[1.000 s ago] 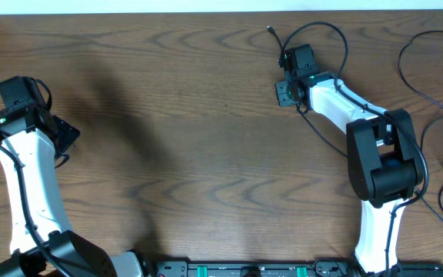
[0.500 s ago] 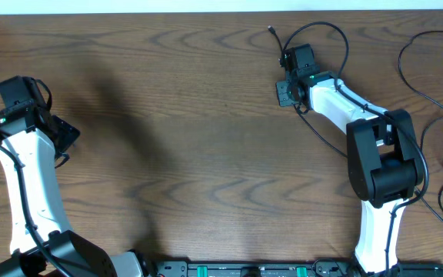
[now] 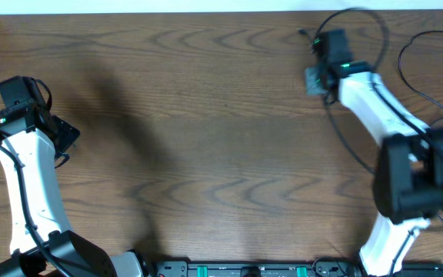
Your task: Untangle cables
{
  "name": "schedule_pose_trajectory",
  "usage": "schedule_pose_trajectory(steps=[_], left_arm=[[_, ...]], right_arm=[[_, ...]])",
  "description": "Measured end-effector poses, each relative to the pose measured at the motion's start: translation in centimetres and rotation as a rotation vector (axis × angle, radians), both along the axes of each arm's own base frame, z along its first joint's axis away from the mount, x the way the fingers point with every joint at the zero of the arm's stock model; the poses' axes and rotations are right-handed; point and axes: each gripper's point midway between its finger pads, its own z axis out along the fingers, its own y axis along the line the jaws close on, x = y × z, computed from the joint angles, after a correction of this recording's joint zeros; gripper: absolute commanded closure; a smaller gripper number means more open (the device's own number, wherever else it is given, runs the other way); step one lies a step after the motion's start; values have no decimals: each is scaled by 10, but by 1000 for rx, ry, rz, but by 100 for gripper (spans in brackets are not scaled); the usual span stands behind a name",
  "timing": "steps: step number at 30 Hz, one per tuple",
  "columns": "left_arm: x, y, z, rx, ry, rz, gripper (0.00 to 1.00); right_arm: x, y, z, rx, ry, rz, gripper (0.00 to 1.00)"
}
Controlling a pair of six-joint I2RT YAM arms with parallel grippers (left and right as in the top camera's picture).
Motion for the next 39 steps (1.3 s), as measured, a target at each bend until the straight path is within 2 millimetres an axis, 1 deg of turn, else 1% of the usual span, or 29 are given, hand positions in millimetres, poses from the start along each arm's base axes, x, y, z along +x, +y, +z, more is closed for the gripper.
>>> schedule_pose_trajectory(steps=[3,5,8,11,15,16,18,19,20,23,26,29,32,34,38,39], left_arm=[[0,0,0,0,0,0,2],[0,0,0,0,0,0,2],[0,0,0,0,0,0,2],[0,0,0,0,0,0,2],[0,0,0,0,0,0,2],[0,0,0,0,0,0,2],[0,0,0,0,0,0,2],[0,0,0,0,0,0,2],[0,0,0,0,0,0,2],[0,0,0,0,0,0,2],[0,0,0,0,0,0,2],[0,0,0,0,0,0,2],[0,0,0,0,0,0,2],[0,0,0,0,0,0,2],[0,0,0,0,0,0,2],[0,0,0,0,0,0,2]], right_arm=[[0,-25,59,-25,-118,-62,99],[-5,-45,97,-49,-197,-113,99],[-15,-76,135,-90,-271,-187,99],[-26,-115,157,-148,-307,-277,99],[-45,-172,172,-231,-314,-404,99],[-52,-189,175,-253,-310,-443,99],[-63,-215,179,-282,-304,-504,99],[-71,-232,179,-298,-295,-542,99],[-76,-242,179,-308,-287,-566,99],[-99,-281,177,-337,-253,-658,99],[-118,-311,177,-353,-236,-735,99],[-137,-336,177,-363,-224,-804,99],[-154,-357,176,-357,-218,-857,99],[-161,-370,176,-337,-232,-880,99],[-174,-387,172,-277,-241,-901,99],[-175,-388,171,-267,-241,-899,99]])
